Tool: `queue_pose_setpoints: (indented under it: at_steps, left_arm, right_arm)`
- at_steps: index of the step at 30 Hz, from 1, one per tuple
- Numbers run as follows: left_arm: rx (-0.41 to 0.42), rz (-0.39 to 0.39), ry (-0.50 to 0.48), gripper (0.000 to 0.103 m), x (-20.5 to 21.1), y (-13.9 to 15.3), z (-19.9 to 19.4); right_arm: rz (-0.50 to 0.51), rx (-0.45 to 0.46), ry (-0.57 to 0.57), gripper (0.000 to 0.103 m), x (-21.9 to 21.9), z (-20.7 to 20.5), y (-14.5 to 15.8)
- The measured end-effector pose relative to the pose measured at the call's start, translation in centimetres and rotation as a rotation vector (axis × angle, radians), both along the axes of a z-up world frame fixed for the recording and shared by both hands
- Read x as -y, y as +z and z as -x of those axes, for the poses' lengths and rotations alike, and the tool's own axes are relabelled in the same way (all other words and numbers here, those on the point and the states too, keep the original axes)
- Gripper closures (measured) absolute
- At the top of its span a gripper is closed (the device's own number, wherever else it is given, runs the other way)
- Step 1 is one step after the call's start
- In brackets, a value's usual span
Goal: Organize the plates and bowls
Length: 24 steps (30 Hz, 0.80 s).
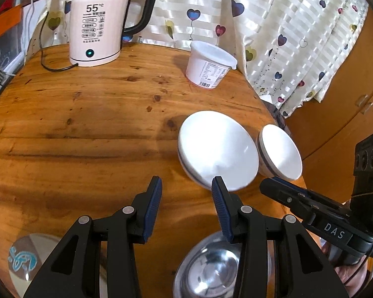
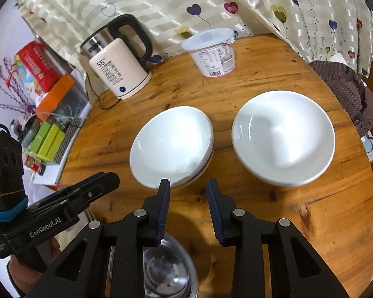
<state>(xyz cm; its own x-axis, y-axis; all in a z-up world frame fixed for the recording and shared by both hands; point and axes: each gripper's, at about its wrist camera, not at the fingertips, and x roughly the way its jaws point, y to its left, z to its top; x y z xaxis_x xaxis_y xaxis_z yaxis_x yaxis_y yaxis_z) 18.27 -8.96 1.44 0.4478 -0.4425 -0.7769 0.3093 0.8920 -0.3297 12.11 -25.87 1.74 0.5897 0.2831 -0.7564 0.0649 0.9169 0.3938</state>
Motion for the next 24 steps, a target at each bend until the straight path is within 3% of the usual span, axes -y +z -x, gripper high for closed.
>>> queue_pose_setpoints:
  at_steps: [12,19,24]
  left_arm:
    - [-0.035,0.022,-0.007,0.061,1.3,-1.3,-2.4]
    - [-0.052,0.02,-0.023,0.073,2.0,-2.1,-3.2]
    - [-0.045,0.012,-0.024,0.075,2.0,-2.2,-3.3]
  right_arm:
    - [-0.024,-0.021,-0.01,0.077,0.4,-2.5,-1.2]
    - [-0.03,-0.028,-0.016,0.081,0.8,-3.3,-1.7]
    - [-0.029,-0.027,-0.015,0.082,0.9,-3.4,-1.8]
